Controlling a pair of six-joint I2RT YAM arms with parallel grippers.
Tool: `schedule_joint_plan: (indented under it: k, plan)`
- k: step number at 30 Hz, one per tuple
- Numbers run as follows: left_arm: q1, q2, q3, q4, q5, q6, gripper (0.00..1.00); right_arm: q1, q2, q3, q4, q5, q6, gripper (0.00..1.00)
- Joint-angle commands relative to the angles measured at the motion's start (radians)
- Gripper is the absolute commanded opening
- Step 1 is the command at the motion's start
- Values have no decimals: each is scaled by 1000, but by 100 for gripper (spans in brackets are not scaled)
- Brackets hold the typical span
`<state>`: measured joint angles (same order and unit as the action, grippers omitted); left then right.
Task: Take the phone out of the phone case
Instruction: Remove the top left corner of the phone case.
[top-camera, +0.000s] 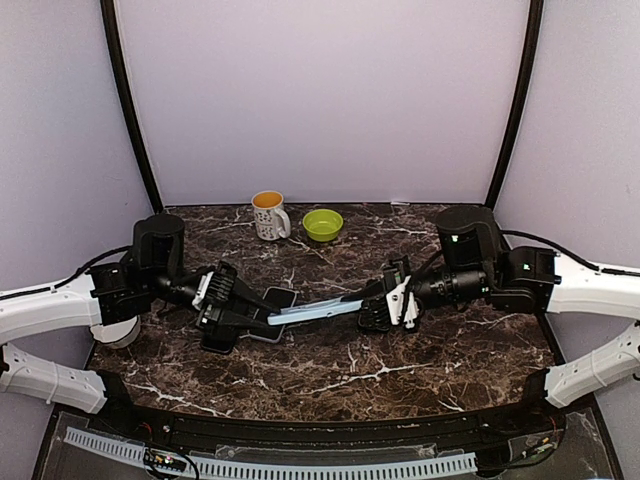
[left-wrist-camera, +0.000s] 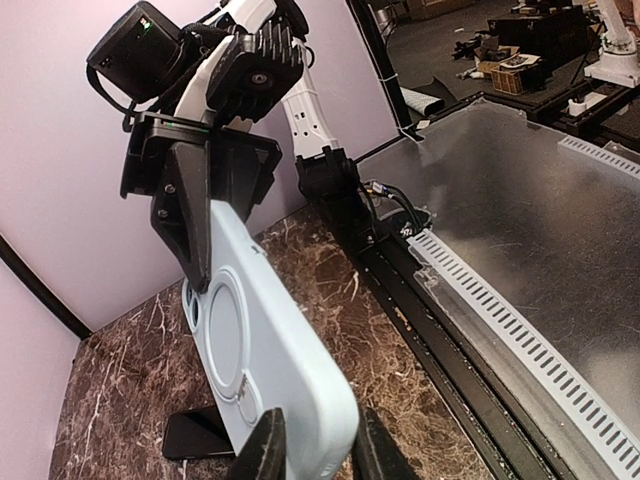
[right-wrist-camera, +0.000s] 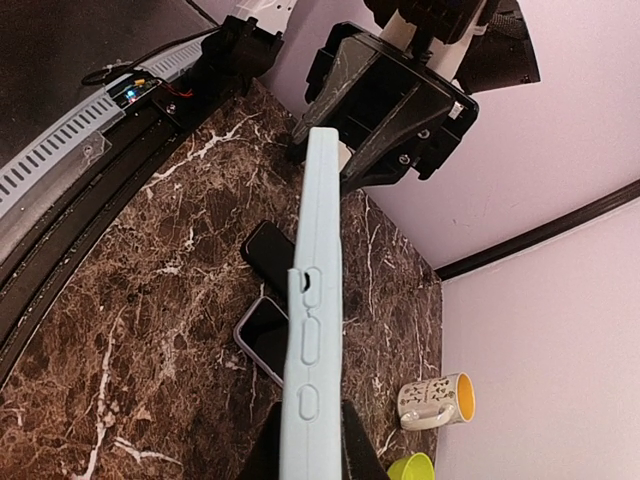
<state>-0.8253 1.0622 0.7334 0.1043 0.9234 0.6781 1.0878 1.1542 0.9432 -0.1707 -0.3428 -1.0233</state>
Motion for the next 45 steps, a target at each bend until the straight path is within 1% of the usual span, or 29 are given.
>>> schedule_joint_plan:
  k: [1,16,30,38,45]
  plan:
    - [-10,7,-3,-25,14,10,25,24,-7,52,62,-16,-41,0]
    - [-33,26,6,-68,10,27,23,76,23,35,61,74,-175,0]
    - [-53,40,8,-89,-22,49,22,109,38,39,52,109,-224,0]
    - [-70,47,10,-99,-46,65,22,135,47,54,12,150,-277,0]
    - [-88,56,14,-138,-72,91,21,147,44,59,-4,139,-289,0]
